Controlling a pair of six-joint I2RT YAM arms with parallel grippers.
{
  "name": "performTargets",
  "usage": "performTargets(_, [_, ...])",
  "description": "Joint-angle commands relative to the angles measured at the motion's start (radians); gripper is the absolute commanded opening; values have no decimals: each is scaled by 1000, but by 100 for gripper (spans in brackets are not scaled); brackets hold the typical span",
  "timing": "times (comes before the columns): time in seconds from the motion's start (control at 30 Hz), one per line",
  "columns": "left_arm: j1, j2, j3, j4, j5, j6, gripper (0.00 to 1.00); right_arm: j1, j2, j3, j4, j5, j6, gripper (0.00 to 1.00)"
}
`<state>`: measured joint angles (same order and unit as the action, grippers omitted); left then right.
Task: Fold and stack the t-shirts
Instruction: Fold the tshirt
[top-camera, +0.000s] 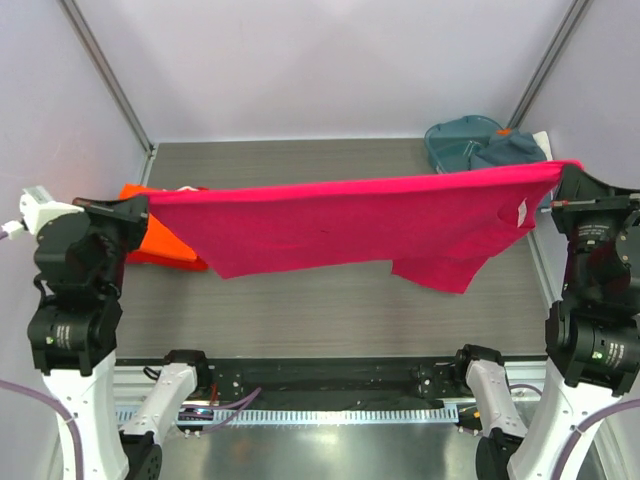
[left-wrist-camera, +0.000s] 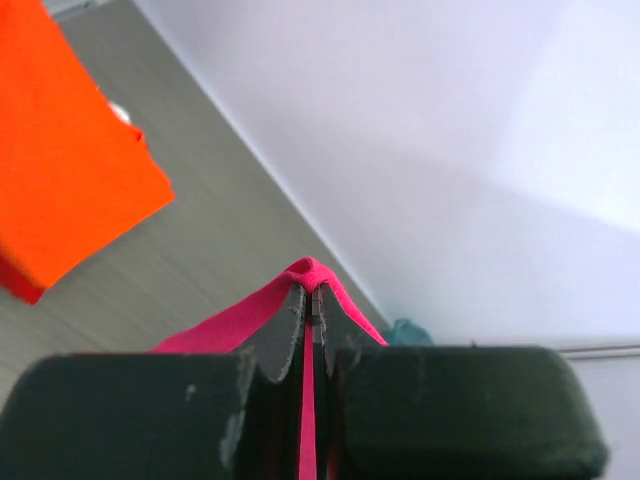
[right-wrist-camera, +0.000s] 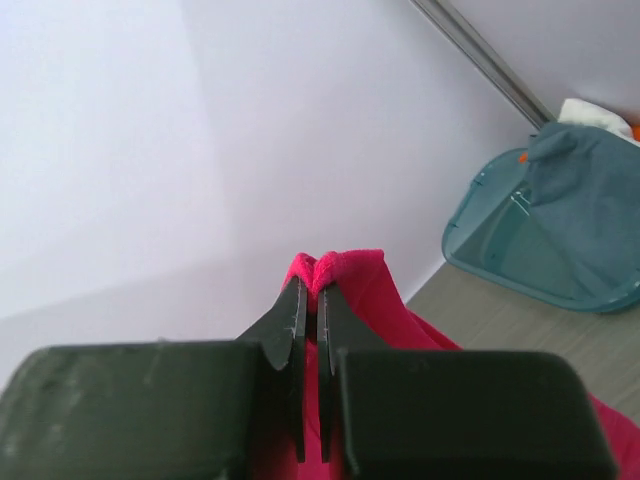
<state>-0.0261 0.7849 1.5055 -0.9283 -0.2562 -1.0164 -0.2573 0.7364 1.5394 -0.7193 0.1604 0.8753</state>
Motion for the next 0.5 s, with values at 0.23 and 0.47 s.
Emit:
performTargets(0.23, [9,206,107,40,-84,9,0,-7,199,-11,109,-84,68,1])
performTargets(0.47, [17,368,102,166,-65,9,0,-7,390,-41,263,-147,114,1])
